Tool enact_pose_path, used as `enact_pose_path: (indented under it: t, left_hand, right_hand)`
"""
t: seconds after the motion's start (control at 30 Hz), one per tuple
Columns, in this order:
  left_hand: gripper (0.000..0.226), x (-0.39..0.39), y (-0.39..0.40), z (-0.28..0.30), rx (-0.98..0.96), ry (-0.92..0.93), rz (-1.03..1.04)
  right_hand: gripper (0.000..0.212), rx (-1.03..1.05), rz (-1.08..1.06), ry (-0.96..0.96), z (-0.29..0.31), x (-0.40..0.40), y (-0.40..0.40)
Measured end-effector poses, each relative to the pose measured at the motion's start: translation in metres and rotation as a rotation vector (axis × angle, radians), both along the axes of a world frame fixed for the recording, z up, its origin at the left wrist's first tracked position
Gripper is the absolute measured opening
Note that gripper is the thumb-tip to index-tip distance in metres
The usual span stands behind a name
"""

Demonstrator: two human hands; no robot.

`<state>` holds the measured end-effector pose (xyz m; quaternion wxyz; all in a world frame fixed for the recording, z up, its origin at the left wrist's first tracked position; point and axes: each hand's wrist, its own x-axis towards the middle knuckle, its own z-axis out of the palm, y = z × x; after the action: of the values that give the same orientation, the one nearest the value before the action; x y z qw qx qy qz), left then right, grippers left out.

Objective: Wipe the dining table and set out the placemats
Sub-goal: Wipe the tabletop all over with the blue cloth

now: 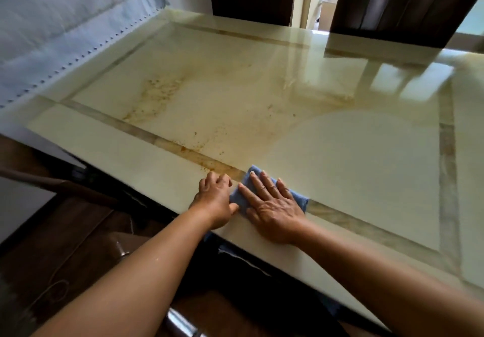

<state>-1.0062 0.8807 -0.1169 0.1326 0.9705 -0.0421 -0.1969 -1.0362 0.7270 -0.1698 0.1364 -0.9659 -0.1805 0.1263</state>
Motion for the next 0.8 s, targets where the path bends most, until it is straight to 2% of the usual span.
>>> enact_pose_path:
  t: [0.13,0.37,0.57,0.8]
  left_hand:
    - [0.051,0.005,0.015,0.01,0.03,0.157,-0.137]
    - [0.046,0.02,0.045,0.024,0.045,0.28,-0.32]
    - [0.052,0.051,0.08,0.031,0.113,0.264,-0.327]
    - [0.057,0.079,0.105,0.017,0.093,0.205,-0.306]
  right_hand:
    - [0.061,-0.074,0.074,0.019,-0.004,-0.027,0.015]
    - [0.059,-0.133,-0.012,0.017,-0.002,-0.013,0.048]
    - [0.057,-0.105,-0.061,-0.029,-0.007,0.031,0.095]
    - [0.055,-0.09,-0.132,-0.056,-0.009,0.077,0.113]
